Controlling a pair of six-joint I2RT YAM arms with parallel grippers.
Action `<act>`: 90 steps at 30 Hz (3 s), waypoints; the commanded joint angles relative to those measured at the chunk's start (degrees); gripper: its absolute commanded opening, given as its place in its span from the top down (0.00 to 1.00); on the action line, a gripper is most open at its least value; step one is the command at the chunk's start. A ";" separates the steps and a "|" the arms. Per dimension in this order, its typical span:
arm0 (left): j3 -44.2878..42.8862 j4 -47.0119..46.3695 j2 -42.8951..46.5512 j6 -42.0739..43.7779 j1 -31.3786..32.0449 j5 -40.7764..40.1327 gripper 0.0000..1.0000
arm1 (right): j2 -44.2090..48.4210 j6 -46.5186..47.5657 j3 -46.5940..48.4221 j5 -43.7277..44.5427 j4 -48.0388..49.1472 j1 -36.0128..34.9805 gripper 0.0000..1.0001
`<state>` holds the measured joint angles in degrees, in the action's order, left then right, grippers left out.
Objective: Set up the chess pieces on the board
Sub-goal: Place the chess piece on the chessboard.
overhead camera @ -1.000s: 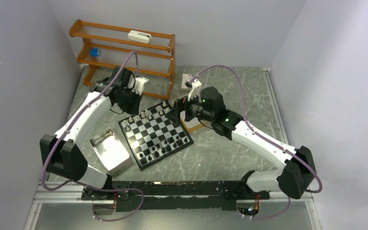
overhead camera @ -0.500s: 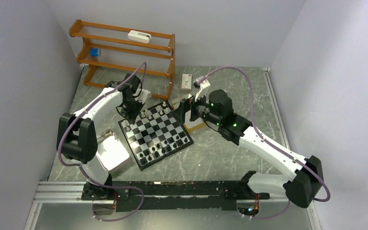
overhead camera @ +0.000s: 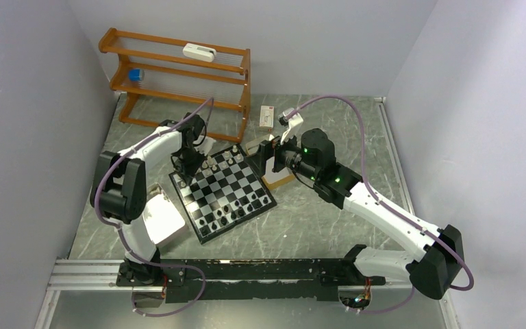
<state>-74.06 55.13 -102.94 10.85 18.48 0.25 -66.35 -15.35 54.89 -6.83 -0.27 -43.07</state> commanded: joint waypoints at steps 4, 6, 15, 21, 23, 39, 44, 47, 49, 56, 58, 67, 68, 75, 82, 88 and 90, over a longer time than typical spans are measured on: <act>-1.93 -0.23 -2.67 0.08 0.33 -3.72 0.95 | 1.57 1.25 -0.75 1.82 2.11 0.26 0.00; -2.41 -0.03 -3.09 0.30 0.31 -3.47 0.95 | 1.61 1.32 -0.75 1.91 2.25 0.22 0.00; -3.55 -1.06 -4.59 0.48 0.33 -2.41 0.95 | 1.18 1.53 -1.13 2.04 2.64 0.20 0.00; -5.23 -0.86 -6.51 0.66 0.31 -3.05 0.95 | 1.15 1.91 -0.84 2.79 2.62 0.24 0.00; -5.60 -1.00 -6.75 0.74 0.33 -2.90 0.93 | 0.97 1.91 -0.80 2.63 2.81 0.22 0.00; -6.92 1.15 -6.59 0.89 0.33 -2.47 0.89 | 0.24 1.70 -1.27 2.40 3.86 0.20 0.00; -6.82 2.21 -6.17 0.93 0.33 -1.92 0.89 | -0.33 1.69 -1.01 1.93 3.66 0.26 0.00; -6.63 2.24 -5.79 1.13 0.34 -1.55 0.89 | -0.54 1.71 -0.69 1.82 3.69 0.24 0.00; -6.94 2.56 -6.27 1.10 0.35 -1.40 0.89 | -0.54 1.73 -0.54 1.69 3.76 0.22 0.00; -8.26 3.08 -7.71 1.14 0.41 -1.15 0.88 | -0.71 1.84 -0.31 1.64 3.46 0.24 0.00; -8.37 3.21 -7.60 1.06 0.49 -1.49 0.87 | -0.80 1.82 -0.23 1.60 3.44 0.26 0.00; -7.71 3.28 -7.67 0.92 0.57 -1.48 0.85 | -1.37 1.77 -0.48 1.18 3.81 0.27 0.00; -7.89 3.39 -7.53 0.90 0.57 -1.44 0.86 | -1.33 1.81 -0.56 1.28 3.91 0.27 0.00; -7.66 4.03 -6.05 0.81 0.68 -1.55 0.88 | -1.23 1.73 -1.15 1.30 4.58 0.27 0.00; -8.33 4.45 -7.77 0.75 0.76 -1.31 0.87 | -1.07 1.91 -1.17 1.34 4.53 0.23 0.00; -8.55 4.33 -8.14 0.83 0.99 -1.74 0.78 | -1.22 2.08 -1.26 1.81 4.41 0.27 0.00; -8.80 4.24 -8.15 0.91 1.02 -1.83 0.75 | -1.24 2.00 -1.44 1.70 4.80 0.26 0.00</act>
<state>-80.86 58.39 -110.61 11.18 18.70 -1.87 -67.64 -14.04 53.91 -5.56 2.37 -43.07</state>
